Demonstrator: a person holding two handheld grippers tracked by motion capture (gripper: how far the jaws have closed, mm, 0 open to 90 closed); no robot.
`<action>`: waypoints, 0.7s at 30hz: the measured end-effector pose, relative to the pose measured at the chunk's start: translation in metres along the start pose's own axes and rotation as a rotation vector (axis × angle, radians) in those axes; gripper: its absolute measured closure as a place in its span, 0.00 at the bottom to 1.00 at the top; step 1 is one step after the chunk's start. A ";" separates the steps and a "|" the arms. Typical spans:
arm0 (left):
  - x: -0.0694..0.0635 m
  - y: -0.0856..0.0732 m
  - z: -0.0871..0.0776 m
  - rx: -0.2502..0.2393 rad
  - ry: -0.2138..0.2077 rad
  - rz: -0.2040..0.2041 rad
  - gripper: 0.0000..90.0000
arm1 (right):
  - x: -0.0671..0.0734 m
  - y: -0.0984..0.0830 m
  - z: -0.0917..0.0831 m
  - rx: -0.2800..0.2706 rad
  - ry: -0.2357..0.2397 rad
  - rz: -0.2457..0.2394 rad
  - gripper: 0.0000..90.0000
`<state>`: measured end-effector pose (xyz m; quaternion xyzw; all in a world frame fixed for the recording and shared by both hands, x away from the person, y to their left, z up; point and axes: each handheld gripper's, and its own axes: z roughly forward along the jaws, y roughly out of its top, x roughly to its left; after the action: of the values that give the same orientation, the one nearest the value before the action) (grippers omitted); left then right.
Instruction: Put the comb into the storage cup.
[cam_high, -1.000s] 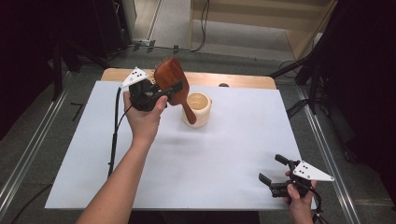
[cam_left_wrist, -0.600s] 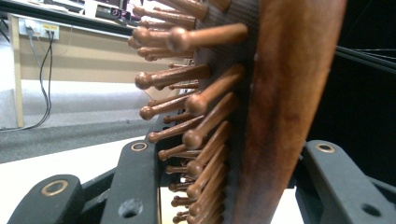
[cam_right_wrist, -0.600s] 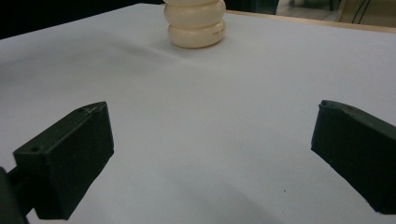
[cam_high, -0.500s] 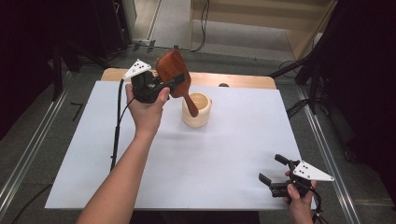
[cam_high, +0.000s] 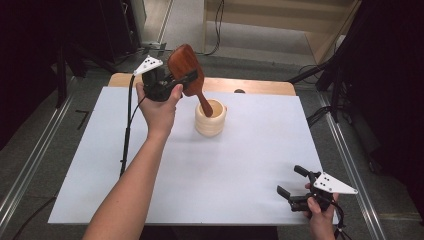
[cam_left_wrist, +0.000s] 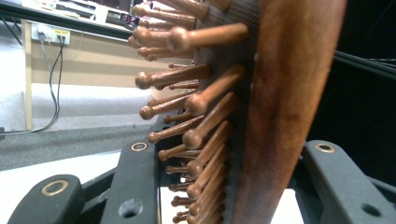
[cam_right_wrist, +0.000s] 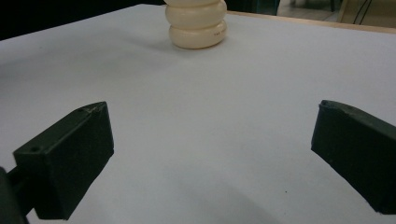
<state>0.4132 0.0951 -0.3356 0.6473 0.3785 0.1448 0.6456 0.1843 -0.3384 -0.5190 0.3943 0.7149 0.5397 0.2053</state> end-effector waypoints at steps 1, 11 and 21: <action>0.000 0.001 0.001 -0.002 0.003 -0.001 0.62 | 0.000 0.000 0.000 0.001 0.001 -0.001 0.00; 0.007 -0.003 0.013 0.000 0.035 -0.011 0.62 | 0.000 0.000 0.000 0.001 0.001 0.000 0.00; 0.007 -0.013 0.028 0.014 0.059 0.001 0.62 | -0.001 0.000 0.000 -0.003 0.000 0.002 0.00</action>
<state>0.4326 0.0777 -0.3536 0.6475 0.3982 0.1614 0.6294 0.1843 -0.3390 -0.5193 0.3949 0.7138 0.5408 0.2053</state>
